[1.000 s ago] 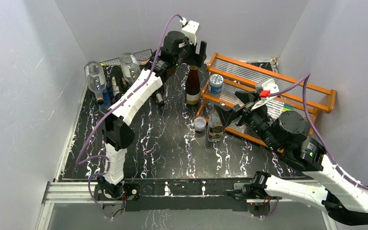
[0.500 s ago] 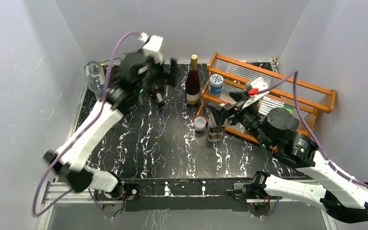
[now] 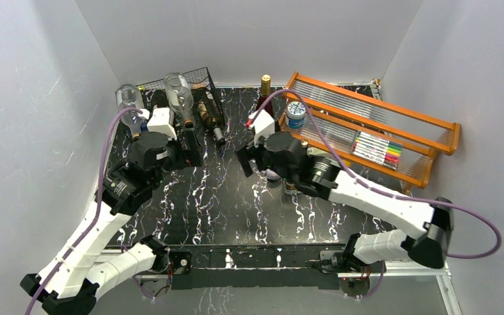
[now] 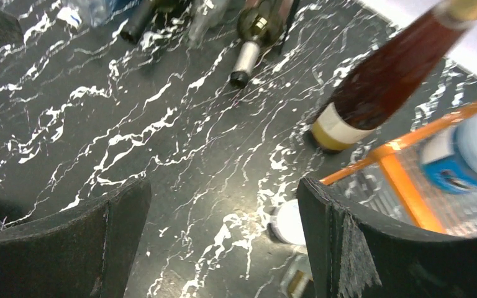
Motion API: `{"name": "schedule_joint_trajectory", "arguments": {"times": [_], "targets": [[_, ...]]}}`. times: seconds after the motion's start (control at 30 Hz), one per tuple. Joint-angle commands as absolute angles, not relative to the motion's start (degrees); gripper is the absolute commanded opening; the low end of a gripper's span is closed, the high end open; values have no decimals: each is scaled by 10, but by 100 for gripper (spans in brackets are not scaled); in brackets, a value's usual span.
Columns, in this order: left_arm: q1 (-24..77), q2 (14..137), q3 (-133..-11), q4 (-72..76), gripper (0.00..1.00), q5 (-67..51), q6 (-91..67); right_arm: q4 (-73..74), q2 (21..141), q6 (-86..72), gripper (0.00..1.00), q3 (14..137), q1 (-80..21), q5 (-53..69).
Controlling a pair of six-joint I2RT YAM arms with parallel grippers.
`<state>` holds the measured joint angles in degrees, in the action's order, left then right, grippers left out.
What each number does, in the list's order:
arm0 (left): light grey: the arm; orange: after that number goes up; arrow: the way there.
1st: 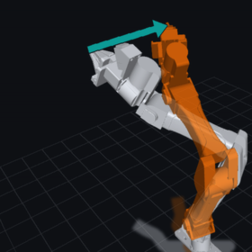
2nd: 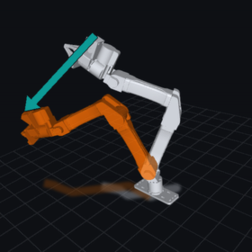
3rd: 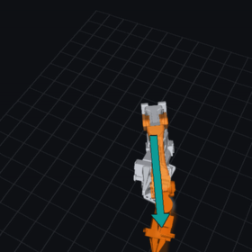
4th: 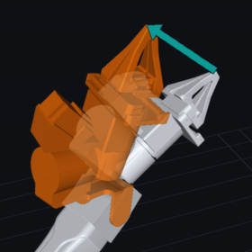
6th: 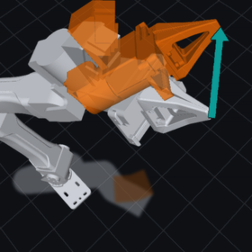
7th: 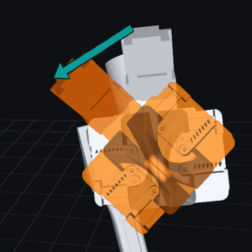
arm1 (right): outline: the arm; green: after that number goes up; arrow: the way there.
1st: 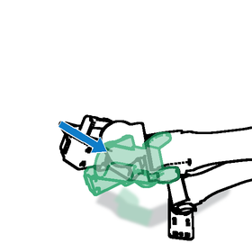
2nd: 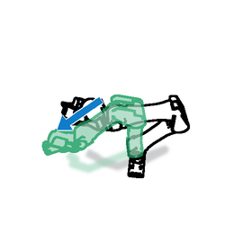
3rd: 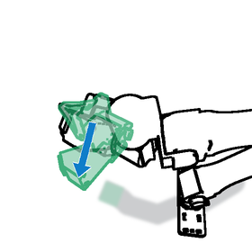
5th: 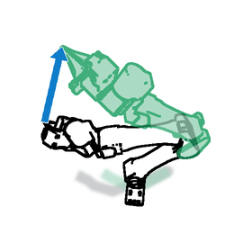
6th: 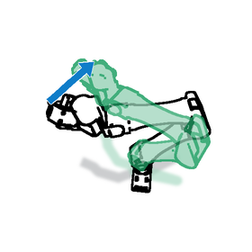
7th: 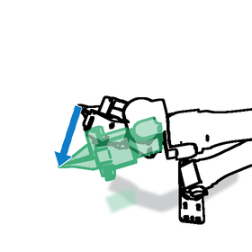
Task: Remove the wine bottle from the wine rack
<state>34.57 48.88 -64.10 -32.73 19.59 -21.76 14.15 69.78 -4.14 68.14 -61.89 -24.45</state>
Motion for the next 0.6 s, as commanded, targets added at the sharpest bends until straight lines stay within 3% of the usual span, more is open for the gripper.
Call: {"name": "schedule_joint_trajectory", "arguments": {"times": [0.0,0.37,0.57], "targets": [[322,524,-651,-346,98,221,-247,73,753,-90,98,716,-620,-208],[62,624,-731,-246,98,-5,-242,43,919,-146,98,760,-617,-235],[32,621,-706,-166,98,-13,-245,33,1037,-139,98,835,-598,-243]]}}
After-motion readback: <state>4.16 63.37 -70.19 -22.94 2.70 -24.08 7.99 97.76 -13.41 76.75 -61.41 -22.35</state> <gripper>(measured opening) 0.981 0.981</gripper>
